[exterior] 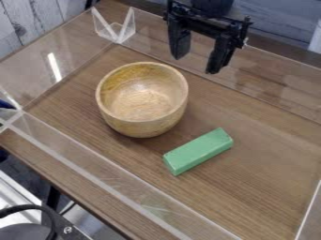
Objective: Put the green block in the brown bowl
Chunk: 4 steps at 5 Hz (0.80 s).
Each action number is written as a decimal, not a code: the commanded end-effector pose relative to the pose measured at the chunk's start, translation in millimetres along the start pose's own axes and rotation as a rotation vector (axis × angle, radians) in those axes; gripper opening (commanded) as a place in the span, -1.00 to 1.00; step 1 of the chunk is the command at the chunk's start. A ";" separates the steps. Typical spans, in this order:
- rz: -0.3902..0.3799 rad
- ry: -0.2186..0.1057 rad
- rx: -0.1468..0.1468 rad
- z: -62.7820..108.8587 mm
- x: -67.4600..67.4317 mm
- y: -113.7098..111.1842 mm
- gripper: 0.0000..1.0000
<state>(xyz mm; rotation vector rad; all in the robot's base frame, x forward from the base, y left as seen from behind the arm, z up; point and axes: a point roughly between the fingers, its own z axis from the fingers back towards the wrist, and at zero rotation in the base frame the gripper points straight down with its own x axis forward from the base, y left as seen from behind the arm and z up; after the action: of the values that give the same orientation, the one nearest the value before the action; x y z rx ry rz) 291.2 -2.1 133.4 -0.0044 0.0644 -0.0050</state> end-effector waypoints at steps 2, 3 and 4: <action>-0.280 0.039 0.008 -21.5 -23.0 -14.4 1.00; -0.418 0.044 0.015 -38.3 -34.9 -24.7 1.00; -0.502 0.053 0.021 -54.4 -39.5 -33.8 1.00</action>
<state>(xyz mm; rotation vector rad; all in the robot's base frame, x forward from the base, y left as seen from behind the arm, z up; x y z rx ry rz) 241.9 -35.5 70.3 -0.0095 0.1657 -0.5009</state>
